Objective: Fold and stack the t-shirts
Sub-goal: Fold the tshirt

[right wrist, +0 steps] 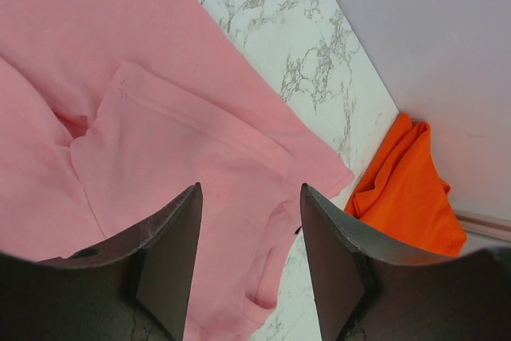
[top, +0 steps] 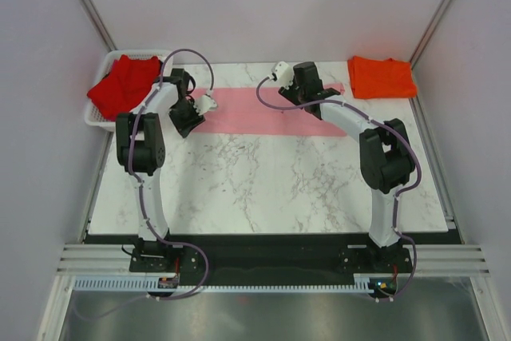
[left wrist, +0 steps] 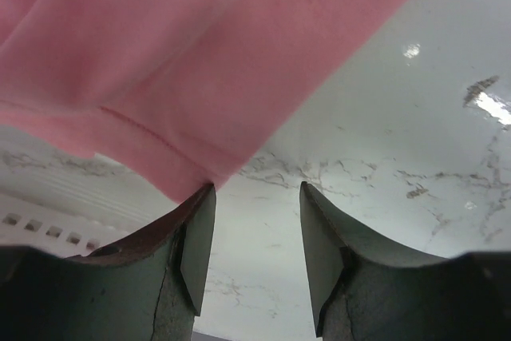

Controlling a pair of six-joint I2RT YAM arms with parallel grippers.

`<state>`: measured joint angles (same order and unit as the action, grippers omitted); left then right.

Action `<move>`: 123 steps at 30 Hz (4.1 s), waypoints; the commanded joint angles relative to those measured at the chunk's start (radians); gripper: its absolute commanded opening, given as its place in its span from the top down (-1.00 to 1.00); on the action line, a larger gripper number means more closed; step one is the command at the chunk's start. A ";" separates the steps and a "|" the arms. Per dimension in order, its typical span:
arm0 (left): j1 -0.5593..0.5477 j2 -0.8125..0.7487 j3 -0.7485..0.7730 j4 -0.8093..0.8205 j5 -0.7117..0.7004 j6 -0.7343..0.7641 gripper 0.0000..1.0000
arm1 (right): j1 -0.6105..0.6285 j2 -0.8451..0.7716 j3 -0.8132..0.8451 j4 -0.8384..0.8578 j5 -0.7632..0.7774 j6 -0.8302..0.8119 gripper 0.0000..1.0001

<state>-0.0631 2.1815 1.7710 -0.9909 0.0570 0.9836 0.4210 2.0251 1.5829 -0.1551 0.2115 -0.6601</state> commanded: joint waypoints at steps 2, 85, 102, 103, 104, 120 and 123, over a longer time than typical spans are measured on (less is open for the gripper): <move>0.002 0.038 0.094 0.009 -0.016 0.096 -0.08 | -0.004 -0.012 0.022 -0.018 0.003 0.034 -0.21; -0.043 0.037 -0.070 0.116 -0.095 -0.069 0.75 | -0.037 -0.083 -0.069 -0.081 -0.024 0.089 -0.20; -0.133 -0.440 -0.471 -0.081 0.058 -0.043 0.95 | -0.042 -0.174 -0.138 -0.162 -0.014 0.096 -0.20; -0.142 -0.457 -0.490 -0.115 0.069 -0.045 0.95 | -0.044 -0.164 -0.133 -0.173 -0.023 0.102 -0.20; -0.162 -0.485 -0.507 -0.129 0.088 -0.049 0.95 | -0.047 -0.157 -0.114 -0.185 -0.026 0.109 -0.20; -0.386 -0.609 -0.702 -0.236 0.400 -0.266 0.95 | -0.044 0.095 0.186 -0.431 -0.132 0.306 -0.19; -0.426 -0.606 -0.703 -0.238 0.418 -0.289 0.95 | -0.033 0.107 0.210 -0.429 -0.124 0.316 -0.19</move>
<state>-0.4557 1.5967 1.0725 -1.2007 0.3931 0.7624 0.3737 2.1281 1.7306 -0.5659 0.1009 -0.3798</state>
